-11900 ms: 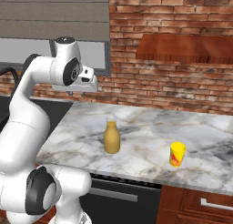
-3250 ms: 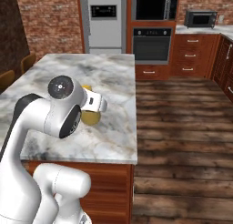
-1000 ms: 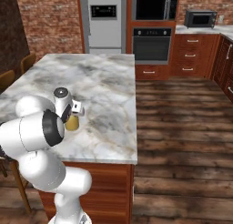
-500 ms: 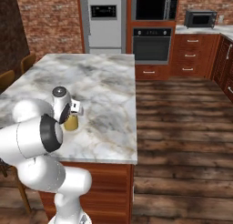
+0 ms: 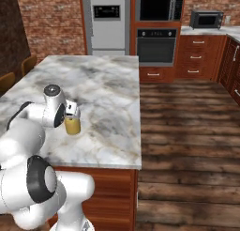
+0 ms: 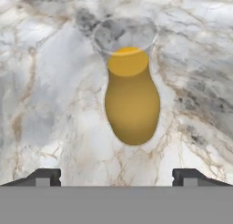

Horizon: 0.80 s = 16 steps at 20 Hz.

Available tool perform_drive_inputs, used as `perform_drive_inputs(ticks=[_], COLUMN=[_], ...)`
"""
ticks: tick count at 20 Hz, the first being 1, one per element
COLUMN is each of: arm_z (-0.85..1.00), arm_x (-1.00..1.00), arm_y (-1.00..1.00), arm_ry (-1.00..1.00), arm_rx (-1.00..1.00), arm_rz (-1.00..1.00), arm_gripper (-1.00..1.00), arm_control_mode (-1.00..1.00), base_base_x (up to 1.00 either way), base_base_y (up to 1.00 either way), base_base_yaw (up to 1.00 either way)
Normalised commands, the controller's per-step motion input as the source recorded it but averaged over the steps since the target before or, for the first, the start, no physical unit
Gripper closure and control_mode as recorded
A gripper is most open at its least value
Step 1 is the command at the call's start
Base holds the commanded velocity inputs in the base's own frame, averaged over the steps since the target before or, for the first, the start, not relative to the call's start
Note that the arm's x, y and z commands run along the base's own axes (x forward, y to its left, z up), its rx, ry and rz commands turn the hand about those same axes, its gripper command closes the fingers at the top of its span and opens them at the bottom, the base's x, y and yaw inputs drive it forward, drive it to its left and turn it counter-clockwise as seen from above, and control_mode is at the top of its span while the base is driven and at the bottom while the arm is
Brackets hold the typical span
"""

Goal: Place the pitcher and cup on the dining counter for serving.

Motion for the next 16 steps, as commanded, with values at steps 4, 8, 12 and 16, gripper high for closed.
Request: perform_drive_inputs(ticks=[4,8,12,16], arm_z=[0.60,0.56,0.41,0.19], arm_x=[-0.96,-1.00,-0.95,-0.71], arm_y=[0.00,-0.01,-0.06,-0.04], arm_ry=[0.04,0.02,0.00,-0.14], arm_rx=[0.00,0.00,0.00,0.00], arm_rz=[0.00,-0.05,-0.12,-0.14], arm_gripper=[-1.00,-1.00,-1.00,-1.00], arm_control_mode=[-1.00,-1.00,-1.00,-1.00], base_base_x=[0.00,0.00,0.00,0.00], base_base_y=[0.00,0.00,0.00,0.00], base_base_yaw=[0.00,0.00,0.00,0.00])
